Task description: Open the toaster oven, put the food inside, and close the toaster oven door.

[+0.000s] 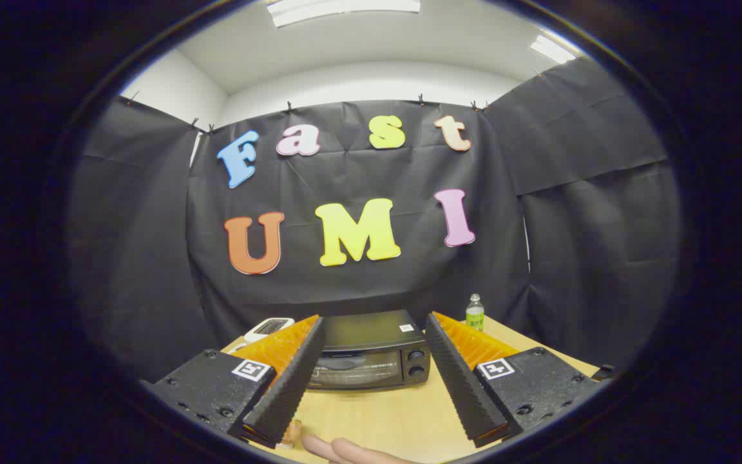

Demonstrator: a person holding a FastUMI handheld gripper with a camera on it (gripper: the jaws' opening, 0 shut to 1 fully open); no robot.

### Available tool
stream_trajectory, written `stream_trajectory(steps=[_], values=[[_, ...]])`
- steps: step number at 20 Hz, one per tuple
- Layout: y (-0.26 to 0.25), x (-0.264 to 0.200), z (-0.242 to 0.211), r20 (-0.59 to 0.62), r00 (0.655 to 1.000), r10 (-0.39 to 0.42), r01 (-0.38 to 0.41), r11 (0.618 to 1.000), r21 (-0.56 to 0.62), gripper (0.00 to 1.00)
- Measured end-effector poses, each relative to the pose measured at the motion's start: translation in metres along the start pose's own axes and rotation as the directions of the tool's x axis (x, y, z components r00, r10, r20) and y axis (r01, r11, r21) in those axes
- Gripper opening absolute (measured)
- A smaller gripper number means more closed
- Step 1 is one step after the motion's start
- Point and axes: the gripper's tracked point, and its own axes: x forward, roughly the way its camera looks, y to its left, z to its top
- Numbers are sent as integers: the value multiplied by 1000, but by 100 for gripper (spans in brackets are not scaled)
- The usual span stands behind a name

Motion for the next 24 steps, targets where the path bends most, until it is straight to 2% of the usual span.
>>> stream_trajectory(steps=[14,19,24], values=[[36,37,-2,12,1000,27,-27,1000,-13,100],[41,80,-30,-14,999,31,-31,1000,7,100],[63,128,-64,-39,994,105,-104,994,33,100]])
